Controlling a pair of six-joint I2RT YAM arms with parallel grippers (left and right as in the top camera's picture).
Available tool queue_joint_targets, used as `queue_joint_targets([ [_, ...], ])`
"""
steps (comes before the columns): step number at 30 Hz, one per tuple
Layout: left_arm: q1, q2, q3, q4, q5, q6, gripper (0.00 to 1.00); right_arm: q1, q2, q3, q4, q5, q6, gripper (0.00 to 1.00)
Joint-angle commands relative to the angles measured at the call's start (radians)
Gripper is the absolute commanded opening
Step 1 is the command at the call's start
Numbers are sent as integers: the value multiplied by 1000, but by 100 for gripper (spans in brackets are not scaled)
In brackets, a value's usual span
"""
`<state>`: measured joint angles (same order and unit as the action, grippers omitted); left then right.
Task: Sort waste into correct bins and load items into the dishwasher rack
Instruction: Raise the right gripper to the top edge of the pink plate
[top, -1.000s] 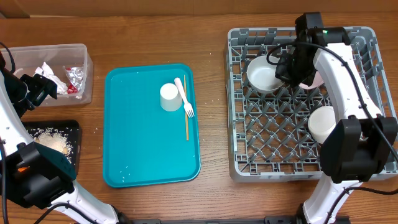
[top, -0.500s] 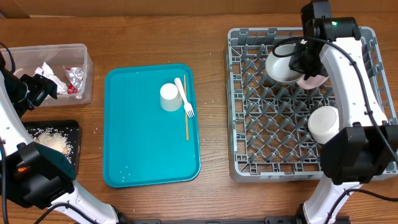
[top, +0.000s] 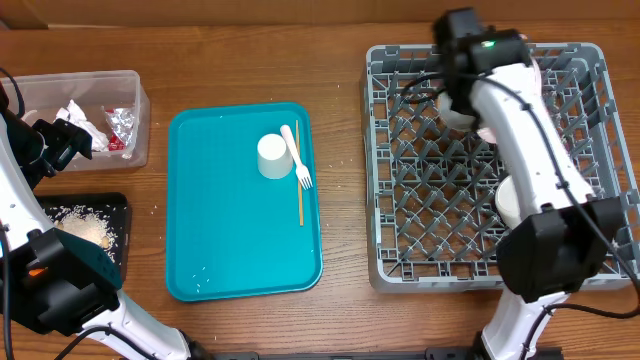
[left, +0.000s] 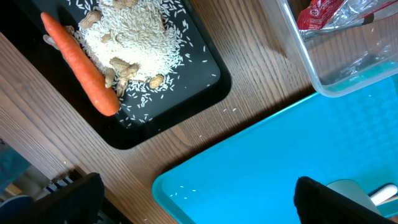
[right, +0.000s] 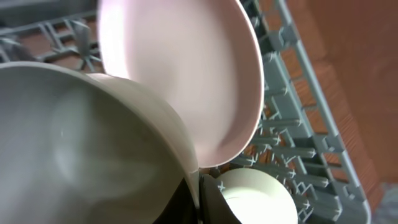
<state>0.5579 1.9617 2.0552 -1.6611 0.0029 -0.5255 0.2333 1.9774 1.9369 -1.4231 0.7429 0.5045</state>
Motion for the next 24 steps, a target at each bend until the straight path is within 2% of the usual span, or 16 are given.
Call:
queue_joint_targets([
  [1,-2,-25,18,-2,-13,-21,100,23,-45,-7,8,139,56,4],
  [6,-2,-25,18,-2,-13,-21,100,31,-45,-7,3,139,129,4],
  [13,-2,-25,18,-2,-13,-21,100,31,-45,-7,16,211,151,4],
  [17,-2,-25,18,-2,-13,-21,100,31,-45,-12,83,251,150,4],
  [20,-2,-25,18,-2,-13,-21,100,31,-45,-29,181,320,103,4],
  [24,-2,-25,18,-2,-13,-21,100,28,-45,-73,351,348,-53,4],
])
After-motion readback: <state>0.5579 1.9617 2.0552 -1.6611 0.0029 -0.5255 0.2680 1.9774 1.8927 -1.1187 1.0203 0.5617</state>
